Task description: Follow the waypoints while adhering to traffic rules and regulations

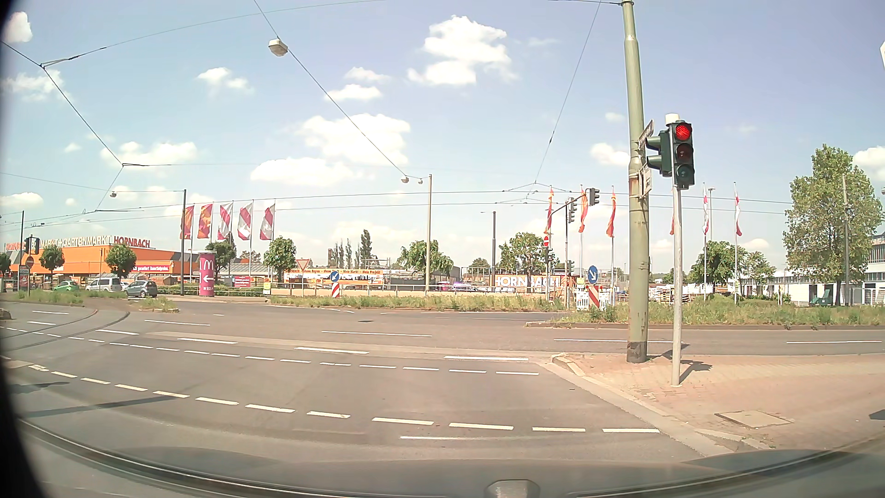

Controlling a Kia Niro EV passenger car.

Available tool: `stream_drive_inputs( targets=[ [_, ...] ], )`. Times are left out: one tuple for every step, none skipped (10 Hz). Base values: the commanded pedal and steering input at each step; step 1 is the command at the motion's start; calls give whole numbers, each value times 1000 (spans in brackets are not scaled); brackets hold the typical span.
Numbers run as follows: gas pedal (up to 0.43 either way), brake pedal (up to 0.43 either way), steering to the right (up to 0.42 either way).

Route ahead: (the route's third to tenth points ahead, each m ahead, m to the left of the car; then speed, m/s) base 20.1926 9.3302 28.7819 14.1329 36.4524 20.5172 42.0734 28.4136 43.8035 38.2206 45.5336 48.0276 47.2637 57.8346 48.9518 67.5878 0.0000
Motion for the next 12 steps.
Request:
stream_drive_inputs(
  targets=[
    [0,354,-48],
    [0,348,-48],
    [0,354,-49],
    [0,354,-48],
    [0,348,-49],
    [0,348,-48],
    [0,348,-49],
    [0,354,-48],
    [0,348,-48],
    [0,348,-48],
    [0,348,-48],
    [0,354,-49]
  ],
)
